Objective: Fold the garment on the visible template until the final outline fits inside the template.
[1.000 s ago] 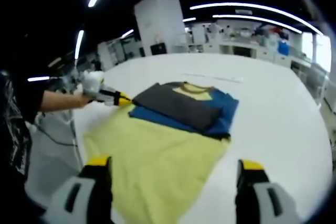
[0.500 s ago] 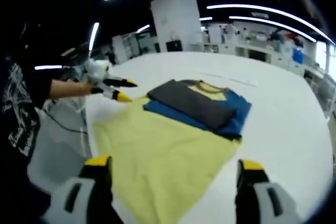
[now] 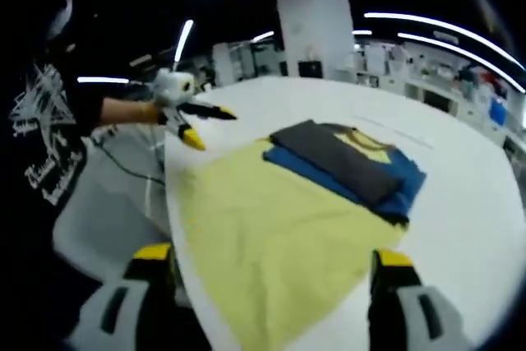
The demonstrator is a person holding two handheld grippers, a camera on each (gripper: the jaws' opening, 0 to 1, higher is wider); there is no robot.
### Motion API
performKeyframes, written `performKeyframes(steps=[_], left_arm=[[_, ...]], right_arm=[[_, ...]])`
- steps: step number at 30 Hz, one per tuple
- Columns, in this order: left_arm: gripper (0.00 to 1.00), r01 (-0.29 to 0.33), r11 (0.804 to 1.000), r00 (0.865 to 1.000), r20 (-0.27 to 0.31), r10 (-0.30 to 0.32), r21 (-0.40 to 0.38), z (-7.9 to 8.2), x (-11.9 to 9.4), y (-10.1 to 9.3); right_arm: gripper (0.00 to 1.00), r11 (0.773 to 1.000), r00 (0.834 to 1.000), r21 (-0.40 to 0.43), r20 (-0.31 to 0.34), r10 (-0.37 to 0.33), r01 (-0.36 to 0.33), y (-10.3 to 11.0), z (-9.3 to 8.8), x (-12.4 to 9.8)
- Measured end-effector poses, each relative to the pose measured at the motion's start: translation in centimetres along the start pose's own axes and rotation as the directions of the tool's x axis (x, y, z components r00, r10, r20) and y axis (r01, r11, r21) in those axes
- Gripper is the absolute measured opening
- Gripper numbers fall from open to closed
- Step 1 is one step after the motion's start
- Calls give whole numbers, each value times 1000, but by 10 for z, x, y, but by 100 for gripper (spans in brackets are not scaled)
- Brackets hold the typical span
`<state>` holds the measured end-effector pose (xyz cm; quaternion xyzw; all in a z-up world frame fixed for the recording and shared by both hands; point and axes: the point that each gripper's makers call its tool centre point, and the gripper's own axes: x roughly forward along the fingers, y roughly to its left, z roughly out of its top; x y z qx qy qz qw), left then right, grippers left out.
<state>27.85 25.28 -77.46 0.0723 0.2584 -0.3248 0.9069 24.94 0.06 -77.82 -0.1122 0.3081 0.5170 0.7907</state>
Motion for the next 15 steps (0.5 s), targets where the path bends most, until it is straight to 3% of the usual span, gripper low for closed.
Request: performKeyframes(steps=[9, 15], left_arm=[[92, 76, 996, 997, -38, -75, 53, -18, -12, -26], [83, 153, 983, 986, -76, -146, 99, -34, -18, -51]], right_arm=[[90, 999, 997, -31, -70, 43, -45, 16, -24, 2], [82, 998, 995, -39, -93, 49, -53, 26, -37, 5]])
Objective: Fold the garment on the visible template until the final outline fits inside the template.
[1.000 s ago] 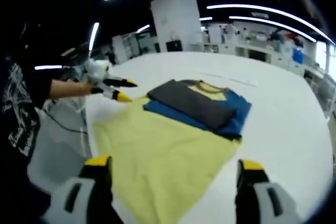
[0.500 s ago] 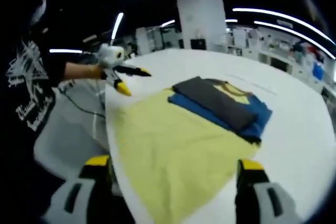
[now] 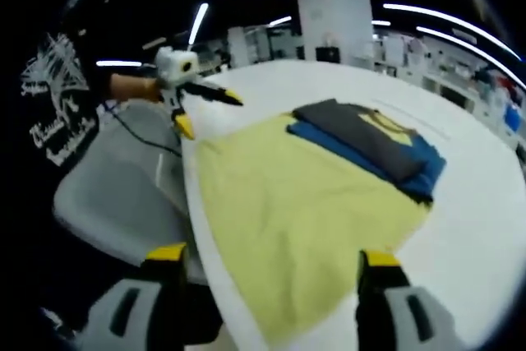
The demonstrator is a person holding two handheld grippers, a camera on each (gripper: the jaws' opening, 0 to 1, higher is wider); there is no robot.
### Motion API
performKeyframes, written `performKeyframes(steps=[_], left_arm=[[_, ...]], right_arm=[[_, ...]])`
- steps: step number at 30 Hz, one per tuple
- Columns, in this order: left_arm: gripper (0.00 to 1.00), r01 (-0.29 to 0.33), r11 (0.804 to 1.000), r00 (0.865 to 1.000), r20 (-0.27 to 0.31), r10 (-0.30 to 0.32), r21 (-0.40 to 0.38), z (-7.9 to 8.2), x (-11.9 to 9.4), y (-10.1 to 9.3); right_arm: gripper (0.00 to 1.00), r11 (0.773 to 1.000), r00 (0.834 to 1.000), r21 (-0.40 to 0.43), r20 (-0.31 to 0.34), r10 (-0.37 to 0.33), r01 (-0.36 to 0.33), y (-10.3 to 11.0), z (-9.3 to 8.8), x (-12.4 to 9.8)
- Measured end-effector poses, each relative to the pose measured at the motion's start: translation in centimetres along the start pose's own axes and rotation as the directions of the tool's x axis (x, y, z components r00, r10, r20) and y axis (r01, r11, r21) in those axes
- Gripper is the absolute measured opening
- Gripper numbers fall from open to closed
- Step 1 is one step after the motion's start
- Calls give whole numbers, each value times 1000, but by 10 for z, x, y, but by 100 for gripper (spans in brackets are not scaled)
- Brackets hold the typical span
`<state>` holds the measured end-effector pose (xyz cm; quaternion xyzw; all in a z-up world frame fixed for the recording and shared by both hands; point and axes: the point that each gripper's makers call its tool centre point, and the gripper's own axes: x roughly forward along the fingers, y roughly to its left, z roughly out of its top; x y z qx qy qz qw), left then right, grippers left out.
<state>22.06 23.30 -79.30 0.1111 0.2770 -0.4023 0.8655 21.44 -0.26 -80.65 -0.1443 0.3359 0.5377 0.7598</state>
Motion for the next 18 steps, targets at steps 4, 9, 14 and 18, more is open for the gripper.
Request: performKeyframes(steps=[4, 9, 14, 18], left_arm=[[68, 41, 999, 999, -12, -40, 18, -10, 2, -11], [61, 68, 996, 996, -58, -65, 60, -23, 5, -18], [54, 84, 994, 993, -92, -78, 65, -37, 6, -22], [51, 93, 993, 989, -120, -84, 70, -46, 6, -25]], right_arm=[[77, 1000, 1000, -7, -17, -1, 1, 1, -9, 1], [68, 999, 998, -53, -66, -11, 7, 0, -23, 4], [60, 997, 996, -76, -86, -20, 13, -3, -32, 3], [52, 994, 990, -109, -135, -36, 21, -5, -43, 2]])
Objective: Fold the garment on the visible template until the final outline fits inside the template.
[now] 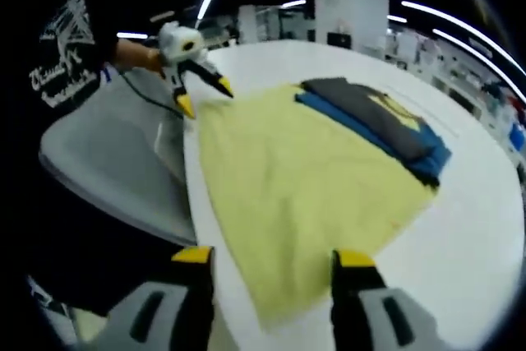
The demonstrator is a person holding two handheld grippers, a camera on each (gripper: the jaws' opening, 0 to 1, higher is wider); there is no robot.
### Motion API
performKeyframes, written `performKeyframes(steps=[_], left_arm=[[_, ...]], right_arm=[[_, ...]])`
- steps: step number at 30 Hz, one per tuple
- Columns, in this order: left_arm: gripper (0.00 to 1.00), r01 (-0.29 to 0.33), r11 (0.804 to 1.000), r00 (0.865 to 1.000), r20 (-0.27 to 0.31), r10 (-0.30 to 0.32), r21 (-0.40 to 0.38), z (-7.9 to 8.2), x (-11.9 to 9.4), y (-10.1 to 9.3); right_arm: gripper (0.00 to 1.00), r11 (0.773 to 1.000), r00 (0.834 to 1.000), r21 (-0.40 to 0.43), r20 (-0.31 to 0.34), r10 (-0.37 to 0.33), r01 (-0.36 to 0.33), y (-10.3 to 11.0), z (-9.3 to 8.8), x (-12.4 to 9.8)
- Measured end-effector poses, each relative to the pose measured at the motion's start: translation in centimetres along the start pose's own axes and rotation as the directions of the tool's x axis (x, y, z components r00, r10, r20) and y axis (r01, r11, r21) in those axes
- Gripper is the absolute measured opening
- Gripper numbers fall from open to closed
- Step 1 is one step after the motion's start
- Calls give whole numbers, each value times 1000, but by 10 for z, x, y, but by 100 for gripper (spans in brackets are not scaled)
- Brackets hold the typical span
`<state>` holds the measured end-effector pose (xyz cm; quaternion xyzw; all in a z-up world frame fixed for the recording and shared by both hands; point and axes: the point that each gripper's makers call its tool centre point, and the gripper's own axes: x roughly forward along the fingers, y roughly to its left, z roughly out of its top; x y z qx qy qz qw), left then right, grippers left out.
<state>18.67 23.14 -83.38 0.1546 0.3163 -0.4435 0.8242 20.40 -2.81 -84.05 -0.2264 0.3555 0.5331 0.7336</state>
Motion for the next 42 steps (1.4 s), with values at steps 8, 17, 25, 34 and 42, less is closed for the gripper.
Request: performKeyframes(steps=[8, 17, 25, 34, 42], left_arm=[[45, 5, 1000, 1000, -20, -4, 9, -11, -1, -1], [41, 0, 999, 1000, -30, 2, 47, -13, -1, 3], [11, -14, 999, 998, -54, 16, 49, -12, -4, 13], [0, -54, 997, 994, -90, 58, 50, -13, -2, 20], [0, -43, 997, 992, -119, 50, 61, -10, -7, 10]], right_arm=[[43, 999, 998, -52, -55, -18, 15, -2, -13, 0], [36, 997, 998, -71, -57, -35, 30, -8, -13, 1], [7, 996, 997, -61, -41, -61, 59, -15, -11, 1], [0, 997, 997, -44, -35, -72, 71, -20, -10, 0], [0, 997, 997, -29, -39, -66, 65, -19, -13, -8]])
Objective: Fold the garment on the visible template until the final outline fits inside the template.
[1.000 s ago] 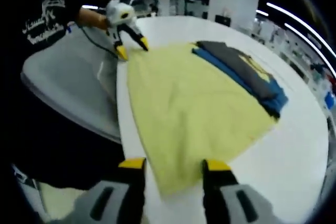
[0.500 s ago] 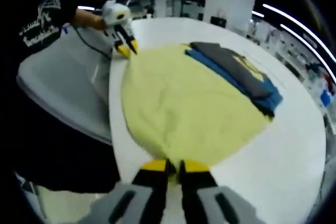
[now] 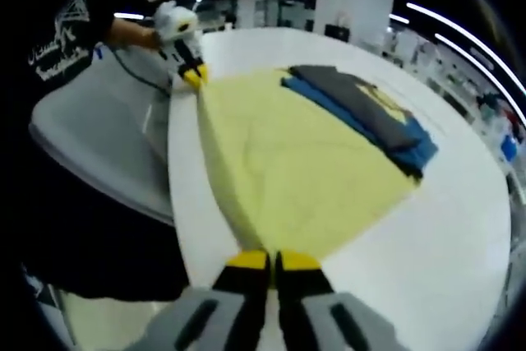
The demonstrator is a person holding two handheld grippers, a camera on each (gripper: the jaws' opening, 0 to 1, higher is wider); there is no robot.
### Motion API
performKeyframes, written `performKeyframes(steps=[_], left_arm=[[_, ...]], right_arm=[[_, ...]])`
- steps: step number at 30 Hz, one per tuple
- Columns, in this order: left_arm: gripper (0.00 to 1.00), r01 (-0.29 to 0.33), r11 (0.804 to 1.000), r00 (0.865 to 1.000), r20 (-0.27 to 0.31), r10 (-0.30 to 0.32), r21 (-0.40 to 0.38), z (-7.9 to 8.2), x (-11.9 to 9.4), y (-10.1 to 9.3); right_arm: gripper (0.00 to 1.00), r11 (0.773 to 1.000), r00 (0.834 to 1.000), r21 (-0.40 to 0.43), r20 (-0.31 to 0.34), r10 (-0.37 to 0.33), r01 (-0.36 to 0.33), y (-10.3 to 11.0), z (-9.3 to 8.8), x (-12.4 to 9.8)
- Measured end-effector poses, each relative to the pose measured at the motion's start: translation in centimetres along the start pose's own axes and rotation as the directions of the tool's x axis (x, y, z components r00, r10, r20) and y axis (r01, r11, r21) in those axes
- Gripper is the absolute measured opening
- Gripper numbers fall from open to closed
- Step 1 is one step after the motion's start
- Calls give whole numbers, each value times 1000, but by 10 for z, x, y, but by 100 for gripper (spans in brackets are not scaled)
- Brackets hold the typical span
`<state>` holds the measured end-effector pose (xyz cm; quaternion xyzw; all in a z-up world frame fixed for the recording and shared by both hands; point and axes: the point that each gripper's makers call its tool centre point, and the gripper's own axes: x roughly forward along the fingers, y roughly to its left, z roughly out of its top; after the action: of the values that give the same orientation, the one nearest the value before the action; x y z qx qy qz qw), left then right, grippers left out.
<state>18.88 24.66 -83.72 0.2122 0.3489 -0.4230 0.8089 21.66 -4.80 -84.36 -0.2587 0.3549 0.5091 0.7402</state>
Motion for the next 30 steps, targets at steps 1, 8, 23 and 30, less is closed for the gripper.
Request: performKeyframes(steps=[1, 8, 23, 30], left_arm=[[0, 3, 1000, 1000, 0, -3, 1, 1, -1, -1], [0, 17, 1000, 1000, -13, -17, -17, -2, -8, -10], [0, 43, 988, 999, 3, -43, -148, -2, -22, -31], [0, 64, 982, 998, 7, -64, -180, 0, -30, -42]], right_arm=[[0, 1000, 1000, 2, 1, 0, 0, 0, 0, 0], [0, 1000, 1000, 16, 2, 24, -24, 12, 0, -8], [0, 996, 998, 68, 23, 60, -62, 35, -6, -19], [0, 993, 997, 94, 34, 68, -71, 44, -8, -27]])
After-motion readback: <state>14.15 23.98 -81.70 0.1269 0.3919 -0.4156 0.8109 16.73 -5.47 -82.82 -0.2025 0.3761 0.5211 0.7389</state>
